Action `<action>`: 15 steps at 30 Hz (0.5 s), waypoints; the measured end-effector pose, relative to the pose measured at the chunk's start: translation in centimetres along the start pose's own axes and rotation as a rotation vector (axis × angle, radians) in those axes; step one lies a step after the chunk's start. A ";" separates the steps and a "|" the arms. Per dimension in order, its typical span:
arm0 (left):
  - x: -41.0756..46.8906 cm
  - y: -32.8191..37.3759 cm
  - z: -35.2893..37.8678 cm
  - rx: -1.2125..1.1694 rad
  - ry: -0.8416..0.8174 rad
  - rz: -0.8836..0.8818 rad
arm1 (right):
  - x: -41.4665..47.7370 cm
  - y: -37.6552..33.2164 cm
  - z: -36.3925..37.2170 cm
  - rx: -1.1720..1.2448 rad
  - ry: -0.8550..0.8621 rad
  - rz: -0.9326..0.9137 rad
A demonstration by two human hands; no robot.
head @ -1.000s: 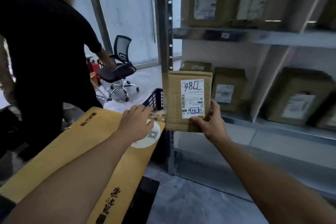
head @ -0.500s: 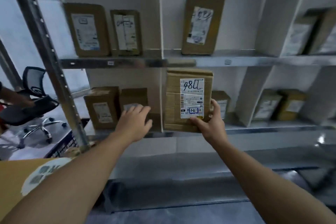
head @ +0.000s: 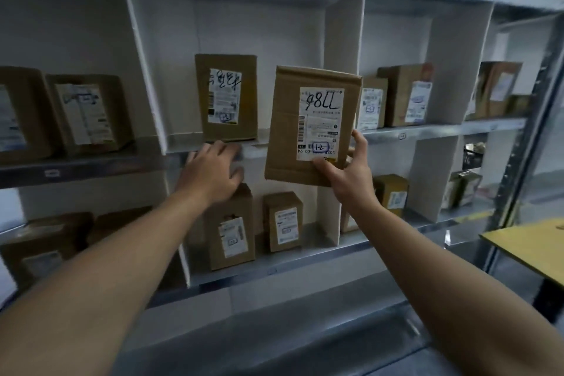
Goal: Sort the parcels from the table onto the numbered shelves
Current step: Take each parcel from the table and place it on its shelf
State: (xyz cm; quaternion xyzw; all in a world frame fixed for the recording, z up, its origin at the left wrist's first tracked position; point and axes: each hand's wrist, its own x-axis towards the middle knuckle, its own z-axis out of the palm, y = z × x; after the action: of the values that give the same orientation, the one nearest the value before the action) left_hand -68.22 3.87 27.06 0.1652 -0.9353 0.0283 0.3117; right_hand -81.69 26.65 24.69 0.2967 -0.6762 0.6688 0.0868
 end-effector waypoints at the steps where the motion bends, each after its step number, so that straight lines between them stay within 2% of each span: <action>1: 0.8 0.0 0.0 0.001 0.012 0.013 | 0.9 -0.1 0.1 0.001 0.002 -0.010; 15: 11.0 -1.7 2.7 -0.054 0.118 0.137 | 13.2 1.5 2.4 0.015 0.048 -0.064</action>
State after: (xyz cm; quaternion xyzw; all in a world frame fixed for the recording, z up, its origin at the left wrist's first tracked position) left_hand -77.47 -1.41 31.37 0.0902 -0.9249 0.0339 0.3679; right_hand -92.50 20.48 29.95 0.3027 -0.6590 0.6776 0.1224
